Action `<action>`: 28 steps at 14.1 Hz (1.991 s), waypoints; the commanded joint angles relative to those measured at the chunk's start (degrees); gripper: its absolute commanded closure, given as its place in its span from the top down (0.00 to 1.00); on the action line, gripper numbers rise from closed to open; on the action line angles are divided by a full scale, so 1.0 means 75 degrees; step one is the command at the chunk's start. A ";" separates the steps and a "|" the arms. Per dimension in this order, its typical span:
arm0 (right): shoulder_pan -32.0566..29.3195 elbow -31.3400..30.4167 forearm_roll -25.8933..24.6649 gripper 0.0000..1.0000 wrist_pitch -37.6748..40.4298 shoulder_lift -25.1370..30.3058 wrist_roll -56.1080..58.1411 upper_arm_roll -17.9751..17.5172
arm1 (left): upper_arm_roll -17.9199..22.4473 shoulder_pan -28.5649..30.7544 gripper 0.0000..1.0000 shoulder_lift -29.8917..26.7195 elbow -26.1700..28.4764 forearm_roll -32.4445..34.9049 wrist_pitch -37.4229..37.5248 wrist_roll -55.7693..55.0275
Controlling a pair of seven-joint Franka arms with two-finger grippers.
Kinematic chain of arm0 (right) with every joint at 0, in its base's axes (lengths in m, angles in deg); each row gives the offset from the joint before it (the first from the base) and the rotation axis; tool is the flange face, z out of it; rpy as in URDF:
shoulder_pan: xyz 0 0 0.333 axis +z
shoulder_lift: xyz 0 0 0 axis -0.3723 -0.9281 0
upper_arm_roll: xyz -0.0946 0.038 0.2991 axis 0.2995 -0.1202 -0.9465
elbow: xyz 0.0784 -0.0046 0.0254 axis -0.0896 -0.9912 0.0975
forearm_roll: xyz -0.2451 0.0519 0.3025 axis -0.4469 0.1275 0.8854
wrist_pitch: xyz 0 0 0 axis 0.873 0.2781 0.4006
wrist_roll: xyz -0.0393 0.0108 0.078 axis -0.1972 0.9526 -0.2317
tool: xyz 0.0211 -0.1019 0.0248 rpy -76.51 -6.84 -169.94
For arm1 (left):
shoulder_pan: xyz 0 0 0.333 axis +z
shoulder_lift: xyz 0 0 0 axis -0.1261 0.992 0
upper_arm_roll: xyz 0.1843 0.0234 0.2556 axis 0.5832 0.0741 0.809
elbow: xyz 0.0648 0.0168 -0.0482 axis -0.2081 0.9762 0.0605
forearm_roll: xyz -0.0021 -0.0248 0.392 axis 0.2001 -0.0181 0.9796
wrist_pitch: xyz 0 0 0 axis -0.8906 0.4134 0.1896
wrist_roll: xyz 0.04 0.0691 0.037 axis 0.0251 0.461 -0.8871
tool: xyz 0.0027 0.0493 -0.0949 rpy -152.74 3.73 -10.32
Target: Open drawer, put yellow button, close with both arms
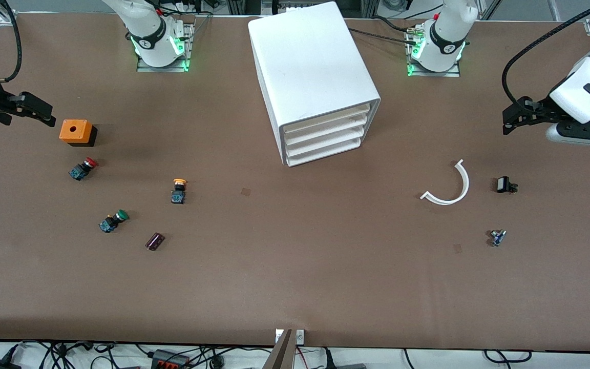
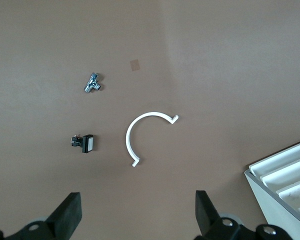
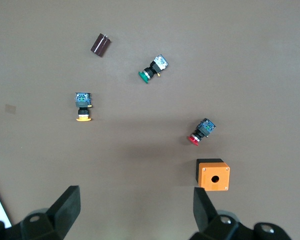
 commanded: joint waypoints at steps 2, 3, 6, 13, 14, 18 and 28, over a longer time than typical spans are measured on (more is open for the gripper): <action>-0.0005 -0.0206 -0.0081 1.00 -0.0109 0.0168 0.0092 -0.0029 | -0.0003 0.0014 1.00 0.0141 -0.0284 -0.0066 0.0178 0.0188; -0.0005 -0.0206 -0.0092 1.00 -0.0109 0.0168 0.0092 -0.0029 | -0.0003 0.0014 1.00 0.0141 -0.0284 -0.0066 0.0178 0.0188; 0.0018 -0.0183 -0.0081 1.00 -0.0109 0.0110 0.0092 -0.0029 | -0.0003 0.0002 1.00 0.0141 -0.0296 -0.0078 0.0178 0.0188; 0.0053 -0.0171 -0.0081 1.00 -0.0085 0.0004 0.0104 -0.0029 | -0.0015 -0.0068 1.00 0.0234 -0.0284 -0.0392 0.1170 0.0234; 0.0054 -0.0171 -0.0081 1.00 -0.0097 -0.0007 0.0104 -0.0029 | -0.0015 -0.0103 1.00 0.0327 -0.0284 -0.0673 0.1557 0.0223; 0.0228 -0.0160 -0.0057 1.00 -0.0237 -0.0299 0.0069 -0.0029 | -0.0027 -0.0197 1.00 0.0924 -0.0273 -0.2219 0.2965 0.0270; 0.1411 -0.0077 0.0048 1.00 -0.1841 -0.2502 -0.0072 -0.0029 | -0.0213 -0.0525 1.00 0.3165 0.0941 -0.7197 0.0732 0.3994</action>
